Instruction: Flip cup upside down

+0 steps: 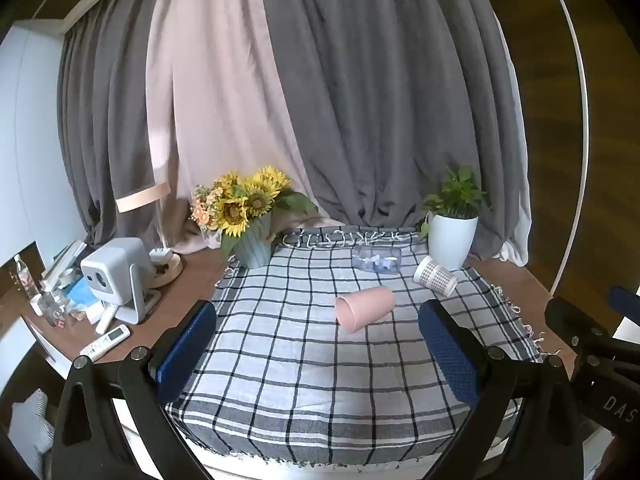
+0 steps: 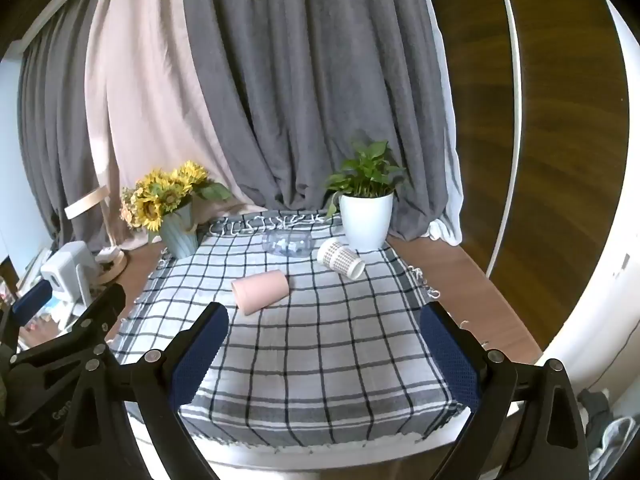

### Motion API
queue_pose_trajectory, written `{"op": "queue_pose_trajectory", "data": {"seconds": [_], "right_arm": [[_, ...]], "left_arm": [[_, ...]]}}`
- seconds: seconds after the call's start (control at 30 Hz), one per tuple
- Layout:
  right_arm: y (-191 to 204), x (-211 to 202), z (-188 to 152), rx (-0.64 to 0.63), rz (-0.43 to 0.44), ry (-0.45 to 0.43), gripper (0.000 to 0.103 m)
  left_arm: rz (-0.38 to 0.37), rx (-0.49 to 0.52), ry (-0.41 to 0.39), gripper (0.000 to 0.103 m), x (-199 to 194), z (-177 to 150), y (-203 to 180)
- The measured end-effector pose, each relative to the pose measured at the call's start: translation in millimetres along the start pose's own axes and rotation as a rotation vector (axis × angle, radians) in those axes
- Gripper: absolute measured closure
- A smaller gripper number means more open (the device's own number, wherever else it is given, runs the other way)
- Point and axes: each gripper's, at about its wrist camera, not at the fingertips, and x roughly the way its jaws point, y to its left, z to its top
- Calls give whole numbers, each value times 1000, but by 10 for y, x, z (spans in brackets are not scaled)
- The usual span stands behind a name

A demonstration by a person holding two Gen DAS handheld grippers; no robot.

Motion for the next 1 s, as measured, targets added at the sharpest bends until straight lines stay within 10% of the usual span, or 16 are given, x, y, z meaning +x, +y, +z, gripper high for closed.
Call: {"op": "queue_pose_trajectory", "data": {"seconds": [1.0], "right_arm": [[-58, 0, 91, 30, 8, 9, 6]], "left_arm": [[-3, -41, -12, 0, -43, 3, 20]]}}
